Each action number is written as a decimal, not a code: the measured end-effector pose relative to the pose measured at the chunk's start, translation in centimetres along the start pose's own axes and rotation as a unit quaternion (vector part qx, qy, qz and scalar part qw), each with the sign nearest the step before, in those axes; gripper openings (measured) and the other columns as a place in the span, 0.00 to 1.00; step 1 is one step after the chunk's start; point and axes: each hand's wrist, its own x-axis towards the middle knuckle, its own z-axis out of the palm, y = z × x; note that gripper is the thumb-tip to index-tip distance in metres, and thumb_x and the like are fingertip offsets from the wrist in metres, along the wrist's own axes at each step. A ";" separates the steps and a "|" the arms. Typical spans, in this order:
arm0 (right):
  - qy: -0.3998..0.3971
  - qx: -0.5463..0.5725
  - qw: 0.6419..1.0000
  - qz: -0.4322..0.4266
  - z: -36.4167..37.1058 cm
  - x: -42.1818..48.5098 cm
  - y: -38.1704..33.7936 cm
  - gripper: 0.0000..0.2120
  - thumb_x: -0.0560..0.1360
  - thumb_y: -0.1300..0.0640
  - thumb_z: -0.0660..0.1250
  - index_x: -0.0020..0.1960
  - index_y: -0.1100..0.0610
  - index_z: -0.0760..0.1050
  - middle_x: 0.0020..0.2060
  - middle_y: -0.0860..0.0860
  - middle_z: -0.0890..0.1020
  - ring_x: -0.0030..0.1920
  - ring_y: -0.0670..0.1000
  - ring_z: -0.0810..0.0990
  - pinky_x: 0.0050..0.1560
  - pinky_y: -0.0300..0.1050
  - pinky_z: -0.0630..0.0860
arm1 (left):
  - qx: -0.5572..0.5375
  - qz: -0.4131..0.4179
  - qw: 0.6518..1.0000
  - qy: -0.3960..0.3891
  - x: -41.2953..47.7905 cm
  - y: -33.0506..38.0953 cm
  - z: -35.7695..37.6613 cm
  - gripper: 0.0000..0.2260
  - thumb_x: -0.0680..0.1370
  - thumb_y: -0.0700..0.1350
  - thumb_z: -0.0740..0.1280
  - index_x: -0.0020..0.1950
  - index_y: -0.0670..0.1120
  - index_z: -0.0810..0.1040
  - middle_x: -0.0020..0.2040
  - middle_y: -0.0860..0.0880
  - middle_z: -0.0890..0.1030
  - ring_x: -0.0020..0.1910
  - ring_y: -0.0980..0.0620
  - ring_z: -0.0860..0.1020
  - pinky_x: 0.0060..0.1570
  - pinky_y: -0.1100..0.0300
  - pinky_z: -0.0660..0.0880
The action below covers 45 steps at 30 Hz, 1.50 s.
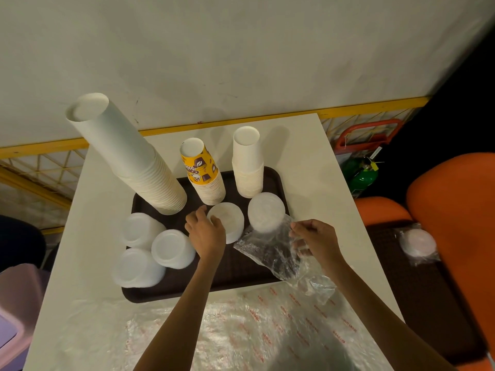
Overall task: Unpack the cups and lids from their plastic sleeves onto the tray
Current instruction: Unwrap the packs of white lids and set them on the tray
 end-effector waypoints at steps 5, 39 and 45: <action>-0.002 -0.004 1.000 0.001 -0.1 0.0 0.2 0.08 0.75 0.60 0.69 0.38 0.59 0.77 0.33 0.55 0.82 0.28 0.52 0.77 0.27 0.39 0.75 | 0.063 0.040 0.996 -0.054 -0.3 0.6 0.6 0.37 0.73 0.58 0.70 0.75 0.45 0.59 0.74 0.42 0.60 0.72 0.42 0.61 0.66 0.43 0.65; 0.014 -0.017 1.000 0.002 -0.7 0.1 -0.3 0.06 0.75 0.59 0.69 0.40 0.58 0.77 0.31 0.51 0.82 0.27 0.50 0.78 0.28 0.41 0.76 | 0.127 0.079 0.983 -0.104 -0.1 -0.2 2.5 0.49 0.68 0.61 0.73 0.78 0.48 0.47 0.75 0.40 0.53 0.73 0.39 0.56 0.67 0.40 0.64; 0.016 -0.010 1.000 0.002 -0.8 -0.2 -0.5 0.06 0.75 0.59 0.68 0.39 0.58 0.77 0.31 0.51 0.82 0.28 0.51 0.78 0.31 0.43 0.75 | 0.097 0.099 0.987 -0.085 -0.9 0.2 1.1 0.48 0.68 0.62 0.73 0.78 0.47 0.49 0.76 0.40 0.53 0.74 0.40 0.54 0.70 0.42 0.59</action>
